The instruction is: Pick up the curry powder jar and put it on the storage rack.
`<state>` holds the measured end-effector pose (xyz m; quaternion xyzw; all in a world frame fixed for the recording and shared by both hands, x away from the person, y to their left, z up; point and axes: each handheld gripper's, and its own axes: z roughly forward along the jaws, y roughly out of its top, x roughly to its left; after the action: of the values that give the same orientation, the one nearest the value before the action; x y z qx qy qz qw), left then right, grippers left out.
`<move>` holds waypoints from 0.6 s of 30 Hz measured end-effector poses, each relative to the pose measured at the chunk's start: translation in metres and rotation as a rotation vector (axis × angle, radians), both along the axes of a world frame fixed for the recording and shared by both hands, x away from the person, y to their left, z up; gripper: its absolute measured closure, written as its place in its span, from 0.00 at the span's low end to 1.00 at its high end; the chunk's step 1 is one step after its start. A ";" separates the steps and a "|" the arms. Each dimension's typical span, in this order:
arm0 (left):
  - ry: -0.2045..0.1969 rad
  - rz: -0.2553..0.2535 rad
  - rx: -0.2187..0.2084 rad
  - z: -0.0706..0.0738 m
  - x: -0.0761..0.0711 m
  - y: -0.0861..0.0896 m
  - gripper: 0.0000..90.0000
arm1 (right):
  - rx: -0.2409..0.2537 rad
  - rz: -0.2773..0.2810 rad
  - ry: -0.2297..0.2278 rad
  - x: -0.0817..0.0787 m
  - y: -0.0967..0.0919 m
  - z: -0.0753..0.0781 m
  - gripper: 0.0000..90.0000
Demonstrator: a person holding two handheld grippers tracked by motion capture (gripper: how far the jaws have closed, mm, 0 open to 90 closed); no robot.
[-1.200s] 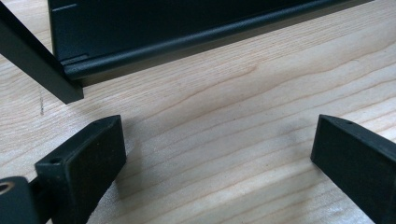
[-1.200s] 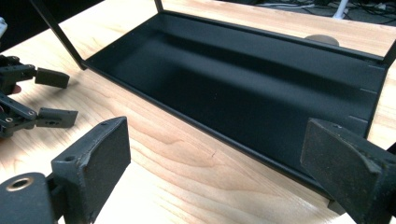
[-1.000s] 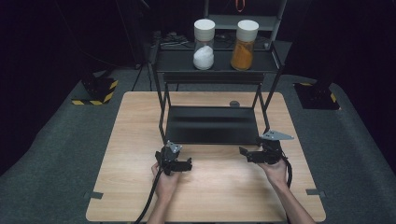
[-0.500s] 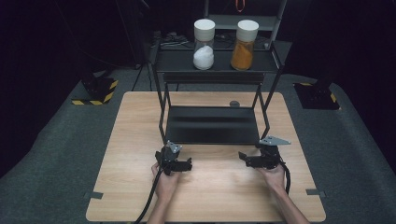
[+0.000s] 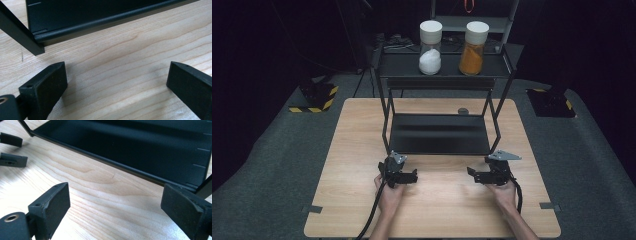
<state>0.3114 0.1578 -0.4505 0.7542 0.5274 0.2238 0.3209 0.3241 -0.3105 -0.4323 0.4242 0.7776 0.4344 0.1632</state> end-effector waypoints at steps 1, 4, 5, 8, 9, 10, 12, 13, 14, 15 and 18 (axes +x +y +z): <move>0.000 0.000 0.000 0.000 0.000 0.000 0.03 | -0.007 0.003 0.001 0.000 0.000 -0.001 0.09; 0.000 0.000 0.000 0.000 0.000 0.000 0.03 | -0.023 -0.002 0.000 -0.001 0.003 -0.002 0.10; 0.000 0.000 0.000 0.000 0.000 0.000 0.03 | -0.022 -0.004 0.004 -0.001 0.003 -0.002 0.10; 0.000 0.000 0.000 0.000 0.000 0.000 0.03 | -0.032 -0.006 0.005 -0.002 0.004 -0.005 0.10; 0.000 0.000 0.000 0.000 0.000 0.000 0.03 | -0.035 -0.008 0.009 -0.002 0.005 -0.006 0.10; 0.000 0.000 0.000 0.000 0.000 0.000 0.03 | -0.037 -0.008 0.011 -0.002 0.006 -0.007 0.10; 0.000 0.000 0.000 0.000 0.000 0.000 0.03 | -0.040 -0.011 0.013 -0.002 0.007 -0.009 0.09; 0.000 0.000 0.000 0.000 0.000 0.000 0.03 | -0.042 -0.012 0.014 -0.003 0.007 -0.009 0.09; 0.000 0.000 0.000 0.000 0.000 0.000 0.03 | -0.049 -0.010 0.015 -0.003 0.008 -0.010 0.09; 0.000 0.000 0.000 0.000 0.000 0.000 0.03 | -0.054 -0.010 0.015 -0.003 0.009 -0.010 0.09; 0.000 0.000 0.000 0.000 0.000 0.000 0.03 | -0.062 -0.009 0.019 -0.003 0.010 -0.011 0.09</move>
<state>0.3114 0.1578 -0.4504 0.7542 0.5274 0.2238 0.3208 0.3215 -0.3008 -0.4431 0.4266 0.7903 0.4053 0.1706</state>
